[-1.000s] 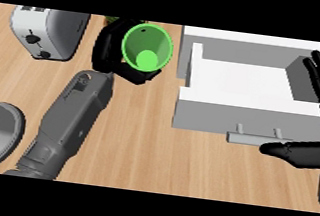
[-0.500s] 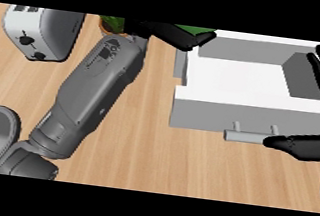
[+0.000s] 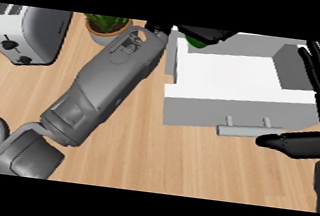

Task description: Pick up the cup, place it into the drawer and close the drawer

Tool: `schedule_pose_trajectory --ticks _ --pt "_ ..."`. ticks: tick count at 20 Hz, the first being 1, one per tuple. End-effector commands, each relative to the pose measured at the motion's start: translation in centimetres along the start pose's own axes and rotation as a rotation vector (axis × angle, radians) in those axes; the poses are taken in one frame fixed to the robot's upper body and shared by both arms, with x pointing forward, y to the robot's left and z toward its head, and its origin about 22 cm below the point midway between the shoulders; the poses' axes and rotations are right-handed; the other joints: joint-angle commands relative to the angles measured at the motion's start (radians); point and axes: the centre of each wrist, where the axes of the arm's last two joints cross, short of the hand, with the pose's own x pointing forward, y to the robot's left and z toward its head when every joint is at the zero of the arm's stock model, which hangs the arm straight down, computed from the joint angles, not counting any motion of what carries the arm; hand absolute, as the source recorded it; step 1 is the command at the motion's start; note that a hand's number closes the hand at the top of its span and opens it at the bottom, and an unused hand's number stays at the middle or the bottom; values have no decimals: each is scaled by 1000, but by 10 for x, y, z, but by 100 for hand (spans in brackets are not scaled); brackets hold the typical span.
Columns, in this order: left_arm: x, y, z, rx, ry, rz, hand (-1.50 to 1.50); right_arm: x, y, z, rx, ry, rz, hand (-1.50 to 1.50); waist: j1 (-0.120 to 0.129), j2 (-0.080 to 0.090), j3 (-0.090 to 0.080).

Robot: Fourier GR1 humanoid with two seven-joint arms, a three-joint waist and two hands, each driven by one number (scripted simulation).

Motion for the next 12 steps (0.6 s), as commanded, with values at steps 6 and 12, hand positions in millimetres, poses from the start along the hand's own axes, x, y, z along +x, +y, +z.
schedule_pose_trajectory --ticks 6,12 --pt "-35 -2 14 -160 175 -136 150 5 0 -11 67 -38 -17 -150 -66 18 1" --pt "-47 -2 23 -147 187 -147 -150 6 23 -23 110 -72 -40 -150 -123 36 1"
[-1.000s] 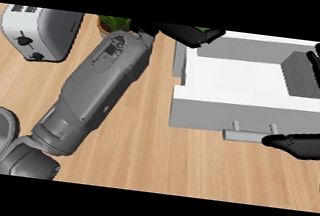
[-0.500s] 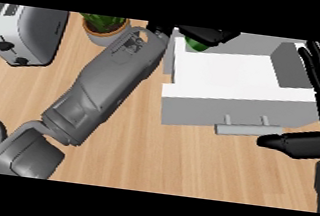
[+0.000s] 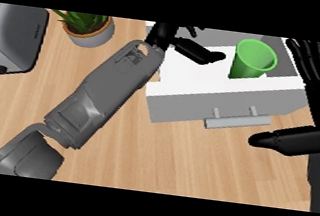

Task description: Pick up the cup, place it into the drawer and close the drawer

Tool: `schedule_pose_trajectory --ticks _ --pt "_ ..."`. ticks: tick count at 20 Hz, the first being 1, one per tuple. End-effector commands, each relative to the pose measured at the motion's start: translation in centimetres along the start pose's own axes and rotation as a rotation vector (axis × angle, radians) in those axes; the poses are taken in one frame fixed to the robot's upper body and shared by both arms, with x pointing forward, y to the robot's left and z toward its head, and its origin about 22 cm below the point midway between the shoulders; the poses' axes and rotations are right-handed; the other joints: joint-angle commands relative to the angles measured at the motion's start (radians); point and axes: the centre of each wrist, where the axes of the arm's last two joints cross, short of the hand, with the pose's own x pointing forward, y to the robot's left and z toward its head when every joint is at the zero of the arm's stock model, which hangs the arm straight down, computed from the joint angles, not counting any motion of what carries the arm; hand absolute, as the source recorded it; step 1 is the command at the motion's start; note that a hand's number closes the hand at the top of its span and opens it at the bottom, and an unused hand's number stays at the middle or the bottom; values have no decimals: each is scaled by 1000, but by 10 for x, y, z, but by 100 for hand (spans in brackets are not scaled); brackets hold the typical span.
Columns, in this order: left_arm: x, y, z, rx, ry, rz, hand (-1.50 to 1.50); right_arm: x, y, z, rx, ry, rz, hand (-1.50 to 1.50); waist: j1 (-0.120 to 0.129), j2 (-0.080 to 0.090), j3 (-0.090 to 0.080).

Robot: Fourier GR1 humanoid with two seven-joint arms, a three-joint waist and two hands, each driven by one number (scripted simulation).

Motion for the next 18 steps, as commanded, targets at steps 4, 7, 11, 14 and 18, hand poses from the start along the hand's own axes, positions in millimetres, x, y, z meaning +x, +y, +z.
schedule_pose_trajectory --ticks 4,7,11,14,18 --pt "-12 -2 7 12 -28 114 -150 4 9 -13 126 -31 -65 -150 -22 5 -1" --pt "-7 -2 7 32 -72 217 -150 -3 37 -19 264 -29 -137 150 -30 12 -2" --pt "7 -2 3 42 -184 326 -150 0 47 -19 469 -44 -204 150 -25 6 -2" --pt "12 -1 1 98 -218 371 -150 -11 47 -9 613 78 -121 150 0 -2 -2" --pt "18 0 -2 155 -208 375 -150 -1 39 -3 739 216 84 150 49 -21 -3"
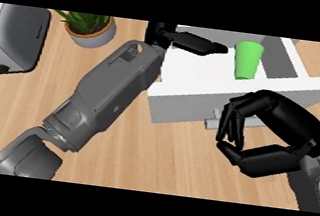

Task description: Pick up the cup, place it into the drawer and close the drawer

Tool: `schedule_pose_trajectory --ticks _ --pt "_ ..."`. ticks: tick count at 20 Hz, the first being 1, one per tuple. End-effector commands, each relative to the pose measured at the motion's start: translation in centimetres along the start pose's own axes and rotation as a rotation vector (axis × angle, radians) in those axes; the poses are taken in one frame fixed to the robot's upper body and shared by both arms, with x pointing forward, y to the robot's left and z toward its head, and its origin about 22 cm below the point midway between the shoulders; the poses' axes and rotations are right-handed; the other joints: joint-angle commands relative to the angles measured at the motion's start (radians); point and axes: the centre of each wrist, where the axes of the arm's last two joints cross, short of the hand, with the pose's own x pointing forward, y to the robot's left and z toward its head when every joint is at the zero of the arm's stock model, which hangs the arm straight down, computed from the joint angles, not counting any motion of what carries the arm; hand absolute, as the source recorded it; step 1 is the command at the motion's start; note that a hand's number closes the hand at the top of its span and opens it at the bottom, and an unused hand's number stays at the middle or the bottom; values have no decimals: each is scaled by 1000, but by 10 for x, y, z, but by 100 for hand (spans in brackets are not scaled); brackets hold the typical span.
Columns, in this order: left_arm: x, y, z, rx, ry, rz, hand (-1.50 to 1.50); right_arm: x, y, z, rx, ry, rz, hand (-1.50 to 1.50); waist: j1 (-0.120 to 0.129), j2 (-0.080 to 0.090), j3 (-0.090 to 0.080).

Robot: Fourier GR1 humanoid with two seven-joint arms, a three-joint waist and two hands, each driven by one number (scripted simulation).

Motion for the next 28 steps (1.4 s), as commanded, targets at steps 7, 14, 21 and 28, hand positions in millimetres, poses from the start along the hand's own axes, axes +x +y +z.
schedule_pose_trajectory --ticks 7,14,21,28 --pt "-21 11 13 86 -22 48 -150 -27 30 17 37 330 355 -150 104 -18 2" --pt "-35 19 28 69 -42 131 -150 -111 41 20 49 513 396 -150 190 -26 2" --pt "-39 44 39 91 -48 146 -150 -164 7 1 59 627 446 150 248 -22 3" --pt "-37 84 50 72 -31 176 -150 -179 -30 -5 -116 527 435 150 281 -18 5"
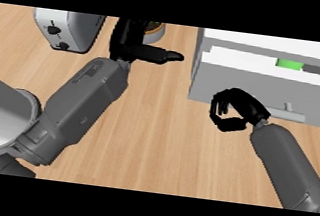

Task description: Pick up the cup, place it into the drawer and close the drawer

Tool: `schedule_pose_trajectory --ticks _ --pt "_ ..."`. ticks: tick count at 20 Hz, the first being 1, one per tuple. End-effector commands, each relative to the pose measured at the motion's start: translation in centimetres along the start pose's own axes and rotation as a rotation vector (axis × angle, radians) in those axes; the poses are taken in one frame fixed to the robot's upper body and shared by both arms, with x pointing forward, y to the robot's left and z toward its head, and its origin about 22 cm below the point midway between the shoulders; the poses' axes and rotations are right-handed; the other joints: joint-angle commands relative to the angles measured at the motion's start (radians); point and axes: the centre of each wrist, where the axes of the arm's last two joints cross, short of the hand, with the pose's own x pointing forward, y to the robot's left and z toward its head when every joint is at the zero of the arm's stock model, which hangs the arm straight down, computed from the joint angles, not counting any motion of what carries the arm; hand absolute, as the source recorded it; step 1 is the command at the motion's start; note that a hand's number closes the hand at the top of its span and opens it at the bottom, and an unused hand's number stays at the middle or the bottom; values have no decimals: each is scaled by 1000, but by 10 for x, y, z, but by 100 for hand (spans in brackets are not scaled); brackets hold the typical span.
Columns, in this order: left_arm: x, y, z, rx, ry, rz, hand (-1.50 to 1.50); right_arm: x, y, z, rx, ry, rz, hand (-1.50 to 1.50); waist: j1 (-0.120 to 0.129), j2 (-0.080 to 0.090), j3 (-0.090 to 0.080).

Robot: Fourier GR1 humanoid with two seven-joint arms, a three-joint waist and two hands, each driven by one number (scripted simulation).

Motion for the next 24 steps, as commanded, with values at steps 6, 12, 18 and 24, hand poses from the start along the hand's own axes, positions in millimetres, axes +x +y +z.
schedule_pose_trajectory --ticks 6,12,18,24 --pt "5 42 14 -8 4 13 -150 -5 -88 -13 -255 -13 -73 150 54 21 6" --pt "3 42 22 -48 9 21 -150 -12 -122 4 -362 33 -110 150 92 31 6" --pt "7 49 23 -67 12 31 -150 -5 -151 15 -379 13 -138 150 113 36 5" --pt "2 49 30 -86 24 56 -150 -2 -169 28 -382 -29 -164 150 114 41 3"
